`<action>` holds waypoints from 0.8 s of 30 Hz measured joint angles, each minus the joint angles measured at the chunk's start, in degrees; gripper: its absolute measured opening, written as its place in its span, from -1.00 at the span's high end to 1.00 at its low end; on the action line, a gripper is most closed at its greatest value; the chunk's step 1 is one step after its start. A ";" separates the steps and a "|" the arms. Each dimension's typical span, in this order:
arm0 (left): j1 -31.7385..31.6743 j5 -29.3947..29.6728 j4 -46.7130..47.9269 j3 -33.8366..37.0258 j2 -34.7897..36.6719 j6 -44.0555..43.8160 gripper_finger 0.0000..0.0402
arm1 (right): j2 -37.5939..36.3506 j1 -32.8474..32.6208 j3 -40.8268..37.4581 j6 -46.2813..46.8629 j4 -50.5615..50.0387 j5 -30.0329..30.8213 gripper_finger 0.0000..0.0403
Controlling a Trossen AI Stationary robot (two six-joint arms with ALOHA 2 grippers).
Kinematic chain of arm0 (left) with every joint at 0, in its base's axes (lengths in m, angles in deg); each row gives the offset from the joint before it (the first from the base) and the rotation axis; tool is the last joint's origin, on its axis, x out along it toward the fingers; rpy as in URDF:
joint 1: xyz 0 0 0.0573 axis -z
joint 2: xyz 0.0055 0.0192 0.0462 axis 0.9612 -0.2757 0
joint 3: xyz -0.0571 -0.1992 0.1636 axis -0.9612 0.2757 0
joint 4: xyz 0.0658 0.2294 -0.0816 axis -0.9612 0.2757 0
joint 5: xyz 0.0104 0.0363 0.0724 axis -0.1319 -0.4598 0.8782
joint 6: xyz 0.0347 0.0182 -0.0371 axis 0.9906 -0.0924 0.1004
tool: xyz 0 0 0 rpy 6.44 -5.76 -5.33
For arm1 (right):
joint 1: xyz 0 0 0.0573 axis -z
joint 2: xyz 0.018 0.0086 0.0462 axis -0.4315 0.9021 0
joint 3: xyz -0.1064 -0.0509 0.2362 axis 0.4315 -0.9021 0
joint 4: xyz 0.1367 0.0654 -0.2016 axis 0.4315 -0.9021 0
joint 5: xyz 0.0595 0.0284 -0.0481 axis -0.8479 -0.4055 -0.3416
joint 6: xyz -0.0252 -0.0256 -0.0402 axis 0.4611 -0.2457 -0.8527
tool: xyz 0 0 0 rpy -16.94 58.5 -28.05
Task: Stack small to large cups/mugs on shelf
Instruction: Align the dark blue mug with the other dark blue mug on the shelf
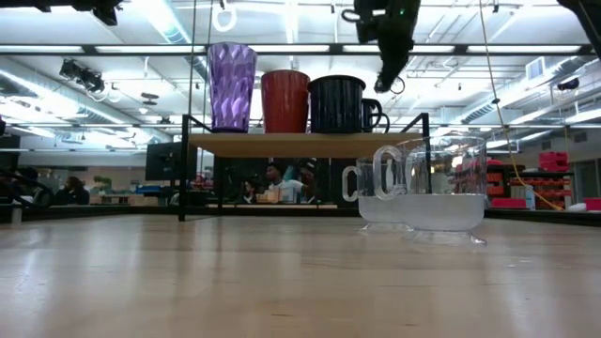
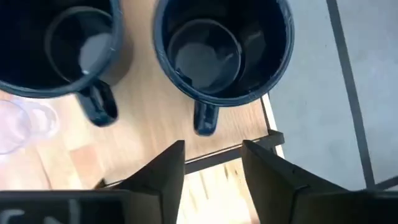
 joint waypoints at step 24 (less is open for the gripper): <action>0.00 0.00 -0.02 -0.01 0.00 -0.37 0.91 | 0.10 4.91 -13.48 -5.22 8.28 -4.07 0.03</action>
